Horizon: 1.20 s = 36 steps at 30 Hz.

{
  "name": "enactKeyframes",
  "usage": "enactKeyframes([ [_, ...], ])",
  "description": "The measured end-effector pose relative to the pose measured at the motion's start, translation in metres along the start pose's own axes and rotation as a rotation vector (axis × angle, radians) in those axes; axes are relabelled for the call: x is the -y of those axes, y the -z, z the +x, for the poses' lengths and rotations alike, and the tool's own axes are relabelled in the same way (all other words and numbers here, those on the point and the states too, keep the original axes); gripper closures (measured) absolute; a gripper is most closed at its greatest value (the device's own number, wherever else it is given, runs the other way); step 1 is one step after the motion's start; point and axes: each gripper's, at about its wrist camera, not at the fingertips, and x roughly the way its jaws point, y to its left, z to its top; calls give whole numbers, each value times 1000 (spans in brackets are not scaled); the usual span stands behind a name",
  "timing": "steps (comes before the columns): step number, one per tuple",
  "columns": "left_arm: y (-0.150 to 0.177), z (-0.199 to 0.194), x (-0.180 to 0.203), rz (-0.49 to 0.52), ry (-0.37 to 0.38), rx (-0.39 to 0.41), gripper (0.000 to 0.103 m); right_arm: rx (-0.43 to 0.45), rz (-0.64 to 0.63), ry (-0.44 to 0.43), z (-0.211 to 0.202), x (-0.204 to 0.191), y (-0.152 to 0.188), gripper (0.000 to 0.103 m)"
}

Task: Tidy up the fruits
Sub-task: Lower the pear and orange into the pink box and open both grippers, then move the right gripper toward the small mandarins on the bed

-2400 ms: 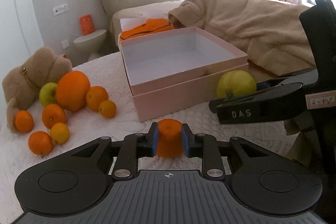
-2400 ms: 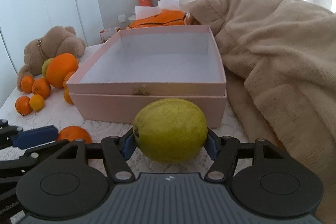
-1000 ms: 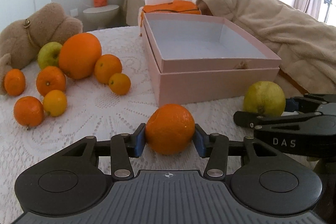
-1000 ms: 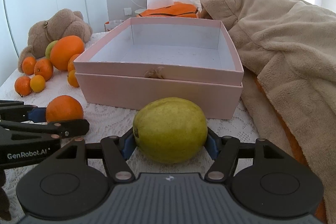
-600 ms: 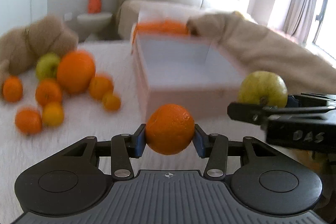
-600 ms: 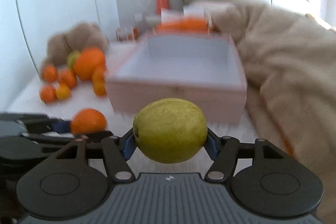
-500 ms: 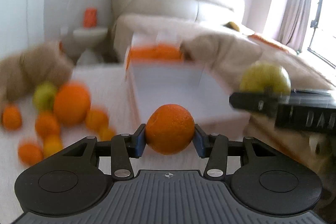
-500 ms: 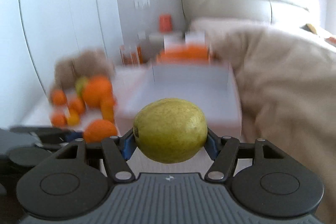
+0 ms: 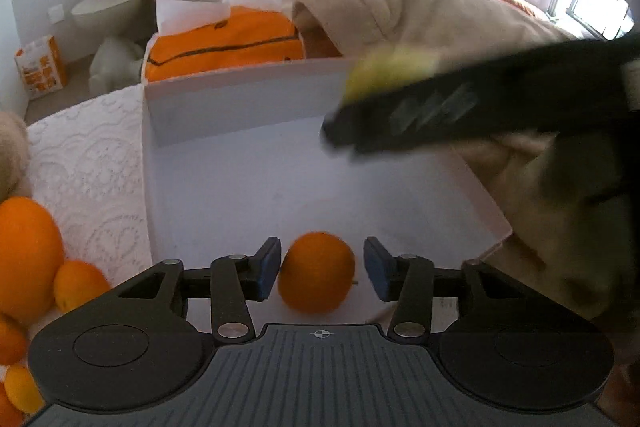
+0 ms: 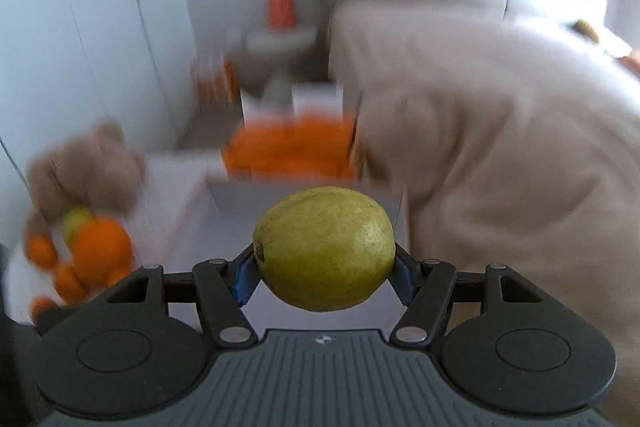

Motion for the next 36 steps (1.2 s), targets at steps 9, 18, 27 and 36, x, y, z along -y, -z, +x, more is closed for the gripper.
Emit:
enactKeyframes([
  [9, 27, -73, -56, -172, 32, 257, 53, -139, 8, -9, 62, -10, -4, 37],
  [18, 93, -145, -136, -394, -225, 462, 53, -54, 11, -33, 38, -36, -15, 34],
  [27, 151, -166, -193, -574, -472, 430, 53, 143, -155, -203, -26, -118, 17, 34],
  [36, 179, -176, -193, -562, -432, 405, 53, 99, -419, -381, 5, -216, 90, 47],
])
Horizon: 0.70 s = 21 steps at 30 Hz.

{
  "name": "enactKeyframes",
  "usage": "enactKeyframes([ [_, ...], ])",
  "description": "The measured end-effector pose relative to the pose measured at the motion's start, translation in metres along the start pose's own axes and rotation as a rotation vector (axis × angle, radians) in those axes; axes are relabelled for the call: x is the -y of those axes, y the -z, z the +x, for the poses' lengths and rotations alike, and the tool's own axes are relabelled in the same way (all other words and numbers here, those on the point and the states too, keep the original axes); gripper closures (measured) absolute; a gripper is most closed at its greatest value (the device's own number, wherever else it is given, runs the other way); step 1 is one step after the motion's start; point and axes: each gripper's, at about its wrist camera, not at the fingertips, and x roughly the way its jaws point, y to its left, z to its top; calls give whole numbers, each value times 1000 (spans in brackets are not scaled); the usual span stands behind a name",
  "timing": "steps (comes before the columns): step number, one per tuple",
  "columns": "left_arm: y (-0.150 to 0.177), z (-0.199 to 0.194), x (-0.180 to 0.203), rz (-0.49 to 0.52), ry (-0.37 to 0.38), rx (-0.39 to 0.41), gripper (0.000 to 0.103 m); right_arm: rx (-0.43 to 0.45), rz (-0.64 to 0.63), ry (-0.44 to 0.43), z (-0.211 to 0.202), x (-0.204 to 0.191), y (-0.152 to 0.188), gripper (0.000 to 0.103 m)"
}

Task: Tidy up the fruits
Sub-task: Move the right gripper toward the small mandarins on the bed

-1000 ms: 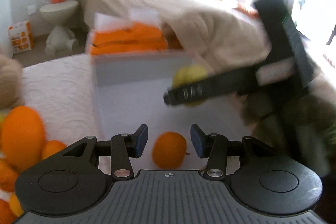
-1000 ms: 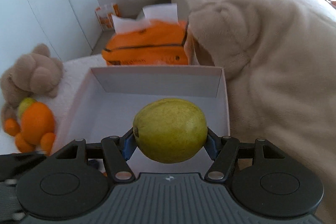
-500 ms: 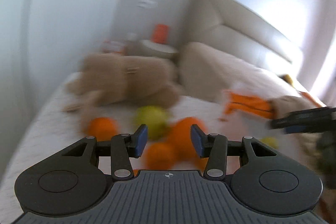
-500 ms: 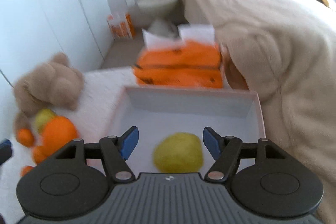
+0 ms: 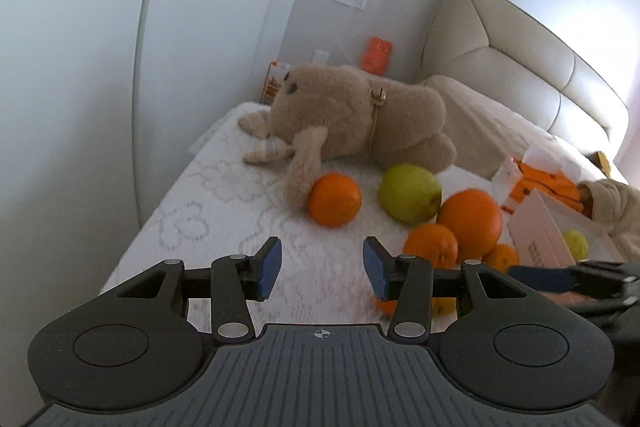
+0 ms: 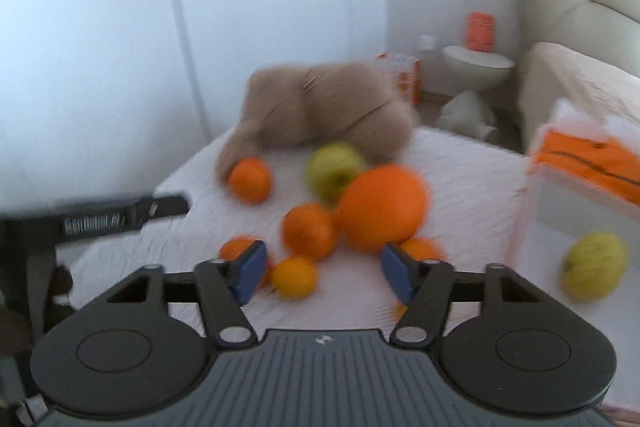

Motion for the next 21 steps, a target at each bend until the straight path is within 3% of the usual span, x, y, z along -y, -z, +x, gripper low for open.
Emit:
enactKeyframes([
  [3, 9, 5, -4, -20, 16, -24, 53, -9, -70, -23, 18, -14, 13, 47],
  [8, 17, 8, -11, -48, -1, -30, 53, -22, -158, 42, 34, -26, 27, 48],
  [12, 19, 9, -11, -57, 2, -31, 53, -10, -105, 31, 44, -16, 23, 50],
  [15, 19, 8, -10, -56, 5, -31, 53, -2, -71, 22, 46, -12, 21, 67],
  [21, 19, 8, -5, -49, 15, -34, 53, 38, -42, 3, 21, -13, 26, 70],
])
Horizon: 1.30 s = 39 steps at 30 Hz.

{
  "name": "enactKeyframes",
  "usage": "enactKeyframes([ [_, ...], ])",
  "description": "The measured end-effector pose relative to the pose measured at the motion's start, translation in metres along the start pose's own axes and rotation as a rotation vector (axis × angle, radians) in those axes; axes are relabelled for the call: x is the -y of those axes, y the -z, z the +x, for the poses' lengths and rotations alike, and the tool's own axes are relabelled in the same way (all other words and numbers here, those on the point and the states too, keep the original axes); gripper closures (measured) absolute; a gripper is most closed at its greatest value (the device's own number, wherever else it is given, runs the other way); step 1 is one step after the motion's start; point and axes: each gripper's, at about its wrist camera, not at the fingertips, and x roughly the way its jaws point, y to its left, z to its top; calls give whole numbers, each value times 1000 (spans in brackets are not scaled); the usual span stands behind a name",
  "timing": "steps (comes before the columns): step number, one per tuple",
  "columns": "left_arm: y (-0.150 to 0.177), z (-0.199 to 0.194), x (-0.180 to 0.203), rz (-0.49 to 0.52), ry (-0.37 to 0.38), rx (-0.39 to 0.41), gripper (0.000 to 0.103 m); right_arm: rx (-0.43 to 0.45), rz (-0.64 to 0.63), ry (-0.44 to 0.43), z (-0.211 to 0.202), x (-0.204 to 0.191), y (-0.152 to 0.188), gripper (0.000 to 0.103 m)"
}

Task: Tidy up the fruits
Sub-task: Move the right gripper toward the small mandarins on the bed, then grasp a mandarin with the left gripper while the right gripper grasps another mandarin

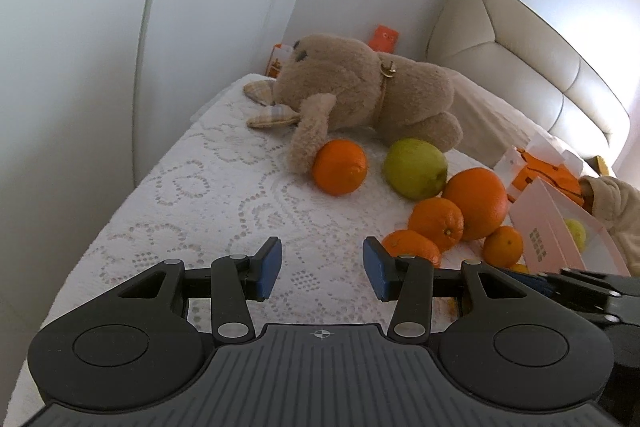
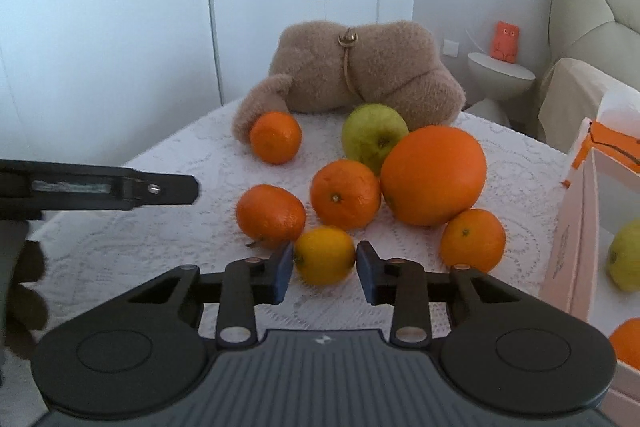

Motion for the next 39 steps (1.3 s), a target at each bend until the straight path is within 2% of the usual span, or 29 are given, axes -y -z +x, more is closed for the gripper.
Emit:
enactKeyframes([
  [3, 0, 1, 7, 22, 25, -6, 53, 6, 36, 14, -19, 2, 7, 80],
  [8, 2, 0, 28, 91, 71, -9, 53, 39, 84, 43, -50, 11, 28, 80],
  [13, 10, -3, 60, 207, 130, -10, 53, 68, 49, 162, -68, 21, 53, 79],
  [17, 18, -2, 85, 292, 158, -22, 53, 54, 69, 237, -66, 40, 65, 78],
  [18, 20, -1, 90, 313, 167, -29, 54, 53, 84, 244, -66, 45, 66, 78],
  [21, 26, 1, 103, 355, 166, -44, 54, 44, 142, 188, -60, 59, 63, 78],
  [25, 25, 3, 99, 324, 117, -40, 55, 49, 153, 197, -48, 60, 50, 78],
  [30, 17, 0, 79, 248, 69, -13, 57, 66, 94, 247, -31, 43, 33, 77],
  [34, 15, 0, 73, 233, 72, -14, 57, 48, 30, 304, -15, 31, 23, 70],
  [39, 19, -1, 77, 257, 102, -27, 57, 15, -11, 360, -2, 25, 19, 71],
])
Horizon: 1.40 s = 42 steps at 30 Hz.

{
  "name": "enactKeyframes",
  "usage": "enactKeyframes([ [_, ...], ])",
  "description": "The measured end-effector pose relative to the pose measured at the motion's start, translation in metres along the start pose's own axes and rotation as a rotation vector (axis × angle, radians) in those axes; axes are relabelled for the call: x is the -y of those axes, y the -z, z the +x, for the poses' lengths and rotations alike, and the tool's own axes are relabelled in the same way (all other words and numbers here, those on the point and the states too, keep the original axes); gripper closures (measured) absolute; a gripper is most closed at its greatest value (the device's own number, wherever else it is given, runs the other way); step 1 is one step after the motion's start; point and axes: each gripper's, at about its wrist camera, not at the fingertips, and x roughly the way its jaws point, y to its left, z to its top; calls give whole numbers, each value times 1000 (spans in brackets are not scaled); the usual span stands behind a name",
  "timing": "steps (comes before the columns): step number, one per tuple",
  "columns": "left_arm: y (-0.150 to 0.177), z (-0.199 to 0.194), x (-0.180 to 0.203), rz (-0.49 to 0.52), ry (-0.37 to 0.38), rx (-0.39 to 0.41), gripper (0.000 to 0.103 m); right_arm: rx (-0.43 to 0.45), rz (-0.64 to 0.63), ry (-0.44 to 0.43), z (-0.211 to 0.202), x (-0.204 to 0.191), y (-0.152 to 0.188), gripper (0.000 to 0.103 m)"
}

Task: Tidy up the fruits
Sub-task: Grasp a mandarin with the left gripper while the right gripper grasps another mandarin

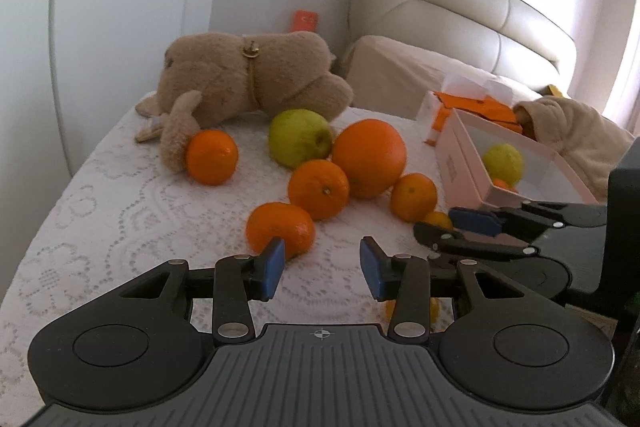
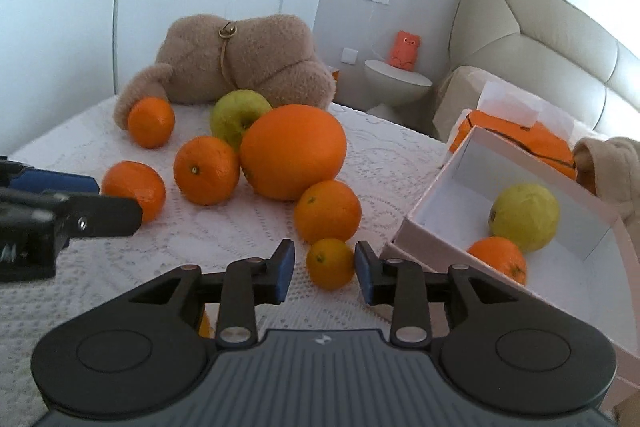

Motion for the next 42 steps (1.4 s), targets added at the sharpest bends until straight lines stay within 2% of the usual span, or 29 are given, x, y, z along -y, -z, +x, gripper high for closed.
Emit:
enactKeyframes([
  [2, 1, 0, 1, 5, 7, -2, 57, 1, 11, 0, -4, 4, 2, 78],
  [7, 4, 0, 7, 30, 30, -18, 57, -7, 118, -77, -27, 27, 12, 79],
  [11, 8, 2, 25, 100, 90, -52, 57, -6, 213, -114, -53, 49, 30, 79],
  [18, 14, 5, 59, 201, 104, -77, 57, -1, 283, -105, -70, 71, 62, 78],
  [24, 24, 9, 74, 254, 111, -120, 56, -12, 308, -124, -66, 76, 71, 69],
  [27, 27, 11, 79, 276, 89, -128, 62, -24, 317, -126, -63, 76, 71, 64],
  [28, 27, 12, 79, 276, 88, -131, 66, -27, 320, -125, -63, 77, 71, 63],
  [37, 27, 16, 78, 256, 91, -128, 66, -43, 308, -122, -61, 74, 71, 50],
  [42, 31, 17, 75, 232, 96, -116, 66, -47, 299, -119, -61, 72, 71, 48],
])
